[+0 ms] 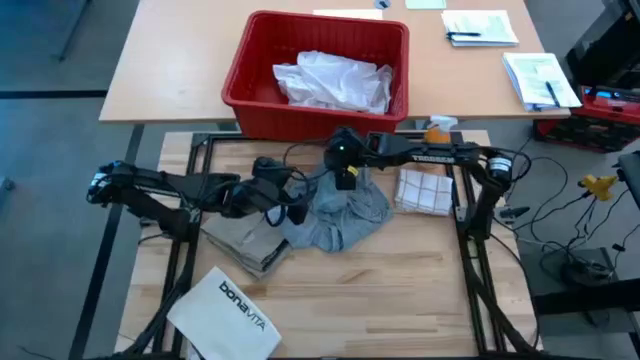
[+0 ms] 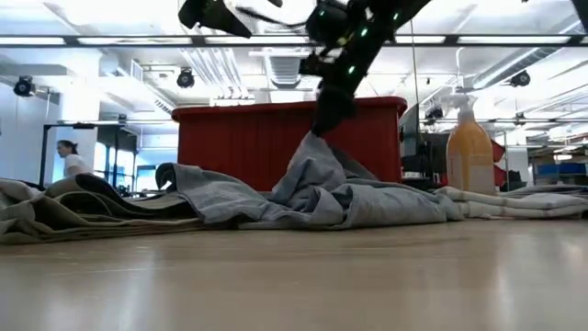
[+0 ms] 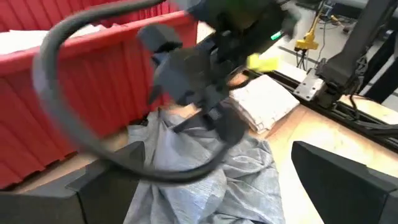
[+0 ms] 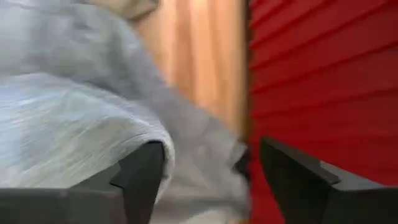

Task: Fold laundry
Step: Fold the gray shirt

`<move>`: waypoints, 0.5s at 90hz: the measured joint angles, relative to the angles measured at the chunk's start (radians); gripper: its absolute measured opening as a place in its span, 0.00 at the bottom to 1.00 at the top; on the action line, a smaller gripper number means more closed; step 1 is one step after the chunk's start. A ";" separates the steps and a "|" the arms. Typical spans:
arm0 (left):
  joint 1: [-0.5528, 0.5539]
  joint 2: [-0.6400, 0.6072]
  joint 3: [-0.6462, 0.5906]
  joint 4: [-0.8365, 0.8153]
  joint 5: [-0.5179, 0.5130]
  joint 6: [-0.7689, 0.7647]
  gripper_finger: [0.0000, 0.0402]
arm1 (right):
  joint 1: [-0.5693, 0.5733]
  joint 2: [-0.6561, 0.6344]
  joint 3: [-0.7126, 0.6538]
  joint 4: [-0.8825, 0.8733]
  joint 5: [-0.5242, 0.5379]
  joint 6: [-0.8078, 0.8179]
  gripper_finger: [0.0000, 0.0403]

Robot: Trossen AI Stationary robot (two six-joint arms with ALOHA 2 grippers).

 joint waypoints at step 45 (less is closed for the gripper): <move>0.074 0.006 -0.133 0.107 0.216 -0.083 0.97 | 0.094 -0.316 -0.314 -0.132 -0.486 0.345 0.27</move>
